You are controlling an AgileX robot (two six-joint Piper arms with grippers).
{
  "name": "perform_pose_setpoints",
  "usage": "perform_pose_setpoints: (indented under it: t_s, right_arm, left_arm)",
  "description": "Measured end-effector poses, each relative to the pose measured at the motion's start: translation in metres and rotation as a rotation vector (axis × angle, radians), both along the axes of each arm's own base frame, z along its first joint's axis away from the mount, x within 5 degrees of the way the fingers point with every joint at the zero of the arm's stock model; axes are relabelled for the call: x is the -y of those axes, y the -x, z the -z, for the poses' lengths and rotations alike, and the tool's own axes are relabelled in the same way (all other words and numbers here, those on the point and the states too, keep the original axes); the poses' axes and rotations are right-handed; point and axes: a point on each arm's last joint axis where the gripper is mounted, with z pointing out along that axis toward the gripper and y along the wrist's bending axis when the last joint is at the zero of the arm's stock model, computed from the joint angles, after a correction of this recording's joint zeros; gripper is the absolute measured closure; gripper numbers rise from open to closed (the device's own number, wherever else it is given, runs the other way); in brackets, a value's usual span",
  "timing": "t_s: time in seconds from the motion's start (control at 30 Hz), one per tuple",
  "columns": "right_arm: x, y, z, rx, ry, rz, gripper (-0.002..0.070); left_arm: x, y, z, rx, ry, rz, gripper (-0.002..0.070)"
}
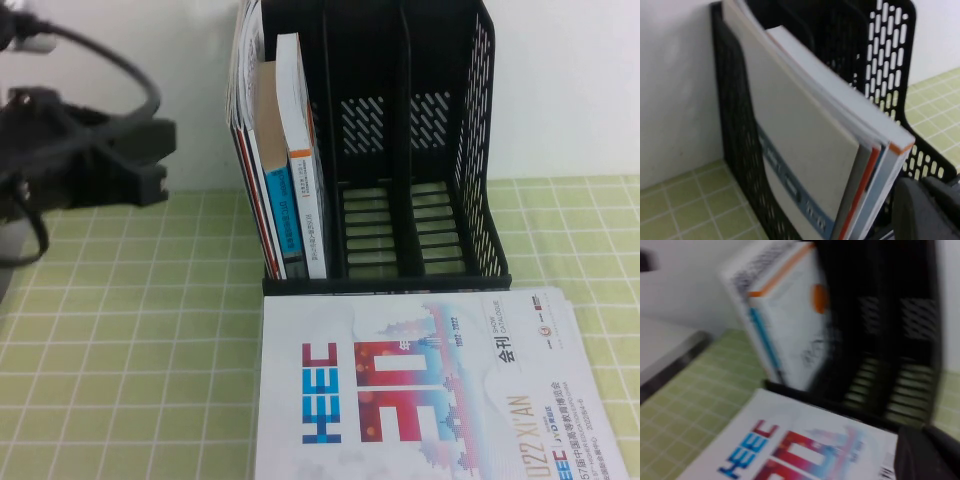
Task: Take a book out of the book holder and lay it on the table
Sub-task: Hold the bookshelf
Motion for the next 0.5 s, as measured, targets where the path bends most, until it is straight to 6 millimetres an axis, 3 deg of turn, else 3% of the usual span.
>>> perform_pose_setpoints:
  t_s: [0.1, 0.2, 0.37, 0.5]
  right_arm:
    - [-0.018, 0.001, -0.006, 0.104, 0.006, -0.24, 0.0678]
    - [-0.027, -0.005, -0.01, 0.169, -0.019, -0.351, 0.0678]
    - [-0.037, -0.032, 0.001, 0.063, -0.083, -0.429, 0.0678]
    - [-0.049, -0.058, 0.005, -0.035, -0.101, -0.49, 0.0676]
  left_arm:
    - [0.009, -0.025, -0.013, 0.005, -0.012, 0.06, 0.0678]
    - [0.016, -0.046, -0.028, 0.02, -0.029, 0.111, 0.0677]
    - [0.027, -0.075, -0.035, -0.012, -0.054, 0.204, 0.0678]
    - [0.033, -0.099, -0.026, -0.054, -0.065, 0.232, 0.0678]
